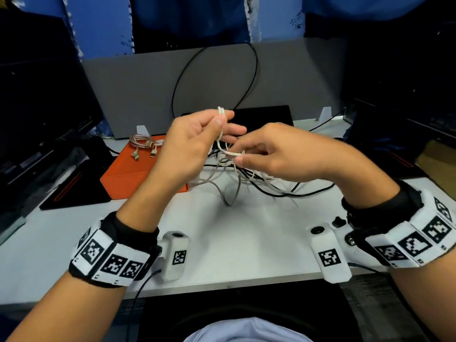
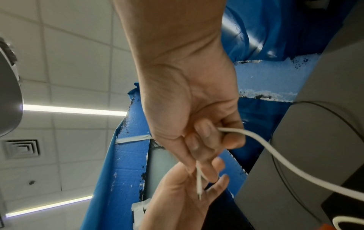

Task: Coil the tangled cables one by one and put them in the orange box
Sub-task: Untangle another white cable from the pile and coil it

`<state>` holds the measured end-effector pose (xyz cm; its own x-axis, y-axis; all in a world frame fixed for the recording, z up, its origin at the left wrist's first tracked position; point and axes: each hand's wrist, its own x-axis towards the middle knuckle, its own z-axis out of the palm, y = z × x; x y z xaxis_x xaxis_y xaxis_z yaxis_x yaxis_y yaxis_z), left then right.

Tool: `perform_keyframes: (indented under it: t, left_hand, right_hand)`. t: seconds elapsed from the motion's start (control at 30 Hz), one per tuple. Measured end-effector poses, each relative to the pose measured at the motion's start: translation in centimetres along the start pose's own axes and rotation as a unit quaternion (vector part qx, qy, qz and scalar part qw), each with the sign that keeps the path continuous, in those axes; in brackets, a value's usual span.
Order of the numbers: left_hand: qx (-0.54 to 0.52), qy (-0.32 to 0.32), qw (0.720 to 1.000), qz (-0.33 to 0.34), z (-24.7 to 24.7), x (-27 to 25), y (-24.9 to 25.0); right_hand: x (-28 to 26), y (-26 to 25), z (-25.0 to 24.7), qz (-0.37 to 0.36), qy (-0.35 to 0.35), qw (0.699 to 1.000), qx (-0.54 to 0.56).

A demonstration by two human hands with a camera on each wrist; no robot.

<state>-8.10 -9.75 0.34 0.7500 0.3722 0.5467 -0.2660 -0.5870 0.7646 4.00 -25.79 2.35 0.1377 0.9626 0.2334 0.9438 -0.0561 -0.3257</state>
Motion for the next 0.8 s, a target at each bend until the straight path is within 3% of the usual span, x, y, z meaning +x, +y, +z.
perform_keyframes:
  t: [0.1,0.17,0.27,0.5,0.67,0.8]
  left_hand:
    - [0.08,-0.078,0.994,0.014,-0.5,0.0,-0.1]
    - [0.052,-0.132,0.99,0.006,-0.6,-0.2,0.3]
    - [-0.036,-0.183,0.982,0.001,-0.7,-0.4,0.8]
    - [-0.235,-0.202,0.95,-0.029,-0.9,-0.7,1.0]
    - [-0.313,-0.213,0.923,-0.068,-0.7,-1.3,1.6]
    - [-0.288,-0.249,0.92,-0.096,-0.7,-1.4,2.2]
  right_hand:
    - [-0.1,0.5,-1.0,0.005,0.115,0.983,0.14]
    - [0.1,0.7,-1.2,-0.009,0.21,0.957,0.199]
    - [0.5,0.6,-0.8,-0.01,0.266,0.938,0.222]
    - [0.3,-0.1,0.1,-0.01,0.155,0.96,0.232]
    - [0.2,-0.7,-0.3,-0.029,0.179,0.959,0.219]
    - [0.1,-0.6,-0.3,-0.041,0.191,0.966,0.171]
